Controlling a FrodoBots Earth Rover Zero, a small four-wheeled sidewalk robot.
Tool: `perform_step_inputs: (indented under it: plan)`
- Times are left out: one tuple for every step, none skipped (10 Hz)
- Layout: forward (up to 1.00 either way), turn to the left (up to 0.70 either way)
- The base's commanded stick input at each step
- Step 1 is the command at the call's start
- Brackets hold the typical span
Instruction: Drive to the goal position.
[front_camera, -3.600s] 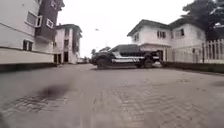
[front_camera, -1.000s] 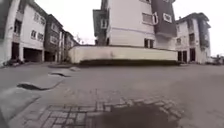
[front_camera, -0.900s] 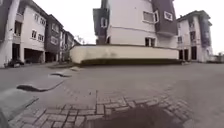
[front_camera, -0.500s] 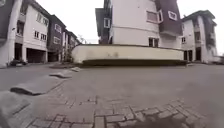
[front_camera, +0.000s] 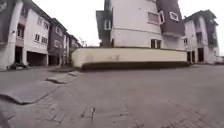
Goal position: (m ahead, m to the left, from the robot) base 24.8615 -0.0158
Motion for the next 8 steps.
perform_step_inputs:
  plan:
    - [0.70,-0.26]
    - [0.70,-0.24]
    - [0.70,-0.22]
    - [0.70,-0.20]
    - [0.70,-0.18]
    - [0.70,-0.16]
    - [0.70,-0.14]
    - [0.70,-0.13]
